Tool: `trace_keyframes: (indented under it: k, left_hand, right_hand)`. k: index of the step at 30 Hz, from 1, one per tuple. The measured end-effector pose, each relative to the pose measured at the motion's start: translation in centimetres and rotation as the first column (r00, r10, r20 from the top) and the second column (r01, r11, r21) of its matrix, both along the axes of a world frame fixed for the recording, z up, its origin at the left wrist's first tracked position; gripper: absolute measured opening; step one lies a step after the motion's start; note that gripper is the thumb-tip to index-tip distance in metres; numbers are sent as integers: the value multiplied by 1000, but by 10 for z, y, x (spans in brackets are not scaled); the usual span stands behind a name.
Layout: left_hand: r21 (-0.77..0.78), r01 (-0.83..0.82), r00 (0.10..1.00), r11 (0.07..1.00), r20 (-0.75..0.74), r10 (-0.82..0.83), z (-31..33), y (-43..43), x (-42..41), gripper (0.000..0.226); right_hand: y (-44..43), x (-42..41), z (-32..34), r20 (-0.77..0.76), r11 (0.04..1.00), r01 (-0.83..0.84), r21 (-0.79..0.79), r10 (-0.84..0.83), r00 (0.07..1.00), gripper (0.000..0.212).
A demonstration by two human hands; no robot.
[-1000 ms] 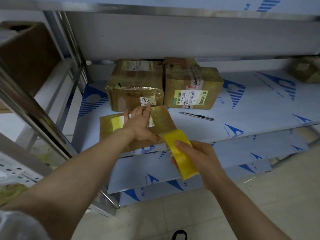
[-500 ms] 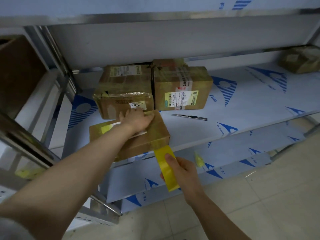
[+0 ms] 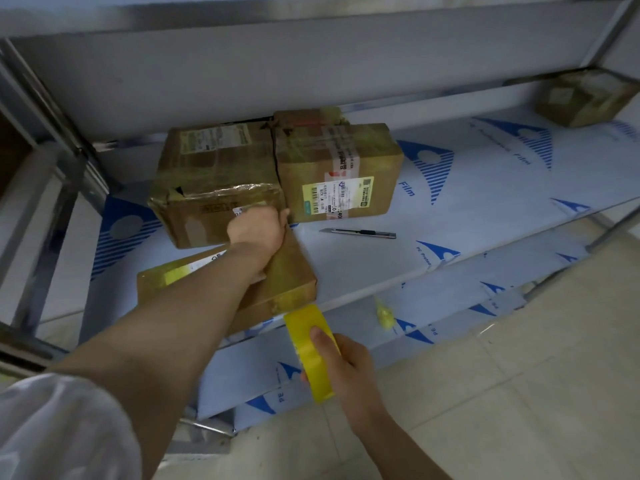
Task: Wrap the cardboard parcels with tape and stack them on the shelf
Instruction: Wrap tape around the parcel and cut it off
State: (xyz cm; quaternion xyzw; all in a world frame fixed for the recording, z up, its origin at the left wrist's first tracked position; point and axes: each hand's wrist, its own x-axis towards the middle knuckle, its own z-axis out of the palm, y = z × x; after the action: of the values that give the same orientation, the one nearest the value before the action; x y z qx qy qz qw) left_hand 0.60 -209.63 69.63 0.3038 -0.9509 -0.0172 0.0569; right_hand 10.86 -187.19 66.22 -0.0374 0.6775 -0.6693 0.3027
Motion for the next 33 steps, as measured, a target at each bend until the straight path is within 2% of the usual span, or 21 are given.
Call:
trace_keyframes:
  k: [2,5,10,14,17,19,23,27,31,33]
  left_hand:
    - [62,-28,999,998,-37,31,-1,-4,4,52]
    - [237,-81,993,968,-70,100,3,-7,6,59]
    - [96,-32,988,995,153,17,-2,26,18,83]
    - [83,8,994,997,111,-17,-3,31,23,66]
    - [85,-4,979,996,204,-13,-2,37,26,92]
    - [76,30,980,997,196,-45,-11,50,35,103]
    - [167,49,975,985,204,-83,-10,53,39,97]
    - [98,-21,989,995,147,7,-9,37,47,97]
    - [231,-86,979,969,199,40,-2,26,47,90]
    - [217,-98,983,971,171,61,-1,20,47,89]
  right_hand:
    - [-1,-2,0,-11,1000,-12,11,12,1000,61]
    - [-3,-5,0,-40,999,-26,36,27,999,68]
    - [-10,-7,-1,-28,1000,-1,22,2,1000,77]
    - [-13,-8,-3,-17,999,23,25,-23,1000,69]
    - [-13,-8,-3,-11,999,24,34,-24,1000,62]
    - [-13,-9,-3,-16,999,25,27,-25,1000,55]
    - [-13,-9,0,-9,999,29,36,-29,1000,51]
    - [-10,-9,2,-19,999,10,51,-9,1000,56]
    - [-11,-9,3,1,998,-2,56,2,1000,56]
    - [-12,-10,5,11,998,-15,53,14,1000,56]
